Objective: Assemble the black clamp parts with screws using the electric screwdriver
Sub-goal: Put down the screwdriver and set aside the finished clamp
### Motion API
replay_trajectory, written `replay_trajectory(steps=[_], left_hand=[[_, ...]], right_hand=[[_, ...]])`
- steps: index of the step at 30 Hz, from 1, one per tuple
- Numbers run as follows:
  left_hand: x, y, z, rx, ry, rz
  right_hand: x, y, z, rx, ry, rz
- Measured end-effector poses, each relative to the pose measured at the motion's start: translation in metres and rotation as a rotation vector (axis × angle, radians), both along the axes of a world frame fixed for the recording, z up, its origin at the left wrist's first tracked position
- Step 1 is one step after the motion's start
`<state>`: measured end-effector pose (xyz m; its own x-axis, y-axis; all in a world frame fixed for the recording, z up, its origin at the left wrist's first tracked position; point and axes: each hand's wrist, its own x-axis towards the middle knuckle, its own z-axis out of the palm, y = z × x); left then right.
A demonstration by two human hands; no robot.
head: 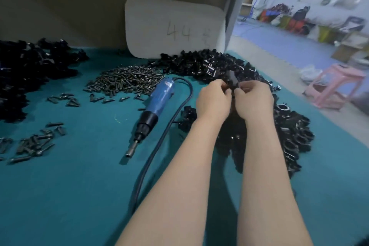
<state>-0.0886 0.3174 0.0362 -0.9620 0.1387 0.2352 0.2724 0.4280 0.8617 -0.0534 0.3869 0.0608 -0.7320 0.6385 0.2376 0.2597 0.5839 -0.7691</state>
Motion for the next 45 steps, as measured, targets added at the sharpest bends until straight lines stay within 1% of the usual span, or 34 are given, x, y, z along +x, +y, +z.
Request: replay_trajectory(steps=[2, 3, 4, 7, 9, 13, 15, 18, 21, 24, 25, 29, 31, 33, 36, 37, 39, 42, 43, 45], left_hand=[[0.000, 0.006, -0.005, -0.214, 0.007, 0.006], [0.000, 0.007, -0.006, -0.291, 0.008, 0.010], [-0.001, 0.007, -0.008, -0.316, 0.001, 0.001], [-0.004, 0.002, -0.011, -0.206, -0.010, -0.030], [-0.004, -0.004, -0.009, -0.081, -0.011, -0.001], [-0.011, -0.030, 0.006, 0.370, -0.151, 0.064], [-0.019, -0.056, 0.014, 0.555, -0.193, 0.137], [-0.027, -0.111, 0.021, 0.843, -0.196, 0.313], [-0.031, -0.176, 0.021, 1.001, -0.134, 0.531], [-0.032, -0.232, 0.013, 1.008, -0.098, 0.757], [-0.032, -0.247, 0.010, 1.023, -0.088, 0.812], [-0.034, -0.292, 0.008, 1.020, -0.015, 0.960], [-0.037, -0.303, 0.010, 1.019, 0.010, 0.985], [-0.039, -0.308, 0.015, 1.039, 0.023, 0.996], [-0.036, -0.300, 0.024, 1.146, 0.062, 0.904], [-0.038, -0.296, 0.023, 1.154, 0.071, 0.858], [-0.039, -0.288, 0.023, 1.112, 0.069, 0.814], [-0.053, -0.298, 0.017, 1.096, 0.003, 0.898], [-0.057, -0.301, 0.015, 1.091, -0.013, 0.933], [-0.066, -0.300, 0.008, 1.045, -0.047, 0.973]], right_hand=[[0.000, 0.003, -0.001, 0.008, -0.018, -0.002], [-0.001, 0.003, 0.000, 0.015, -0.019, 0.003], [-0.002, 0.002, 0.000, 0.024, -0.015, 0.007], [-0.005, -0.006, -0.002, 0.036, 0.014, 0.011], [-0.007, -0.014, -0.001, 0.035, 0.058, 0.017], [-0.018, -0.039, 0.007, 0.020, 0.154, 0.099], [-0.029, -0.062, 0.008, -0.012, 0.164, 0.207], [-0.048, -0.110, 0.004, -0.025, 0.164, 0.400], [-0.067, -0.174, -0.008, -0.058, 0.115, 0.614], [-0.079, -0.239, -0.023, -0.213, 0.015, 0.800], [-0.082, -0.257, -0.028, -0.219, -0.015, 0.838], [-0.096, -0.310, -0.047, -0.036, -0.067, 0.962], [-0.110, -0.330, -0.054, 0.090, -0.084, 1.004], [-0.128, -0.349, -0.060, 0.152, -0.173, 0.981], [-0.153, -0.372, -0.068, 0.228, -0.269, 0.979], [-0.159, -0.377, -0.071, 0.251, -0.266, 0.975], [-0.168, -0.383, -0.076, 0.276, -0.221, 0.915], [-0.171, -0.381, -0.076, 0.333, -0.140, 0.867], [-0.171, -0.376, -0.073, 0.308, -0.139, 0.892], [-0.169, -0.354, -0.061, 0.140, -0.124, 0.951]])
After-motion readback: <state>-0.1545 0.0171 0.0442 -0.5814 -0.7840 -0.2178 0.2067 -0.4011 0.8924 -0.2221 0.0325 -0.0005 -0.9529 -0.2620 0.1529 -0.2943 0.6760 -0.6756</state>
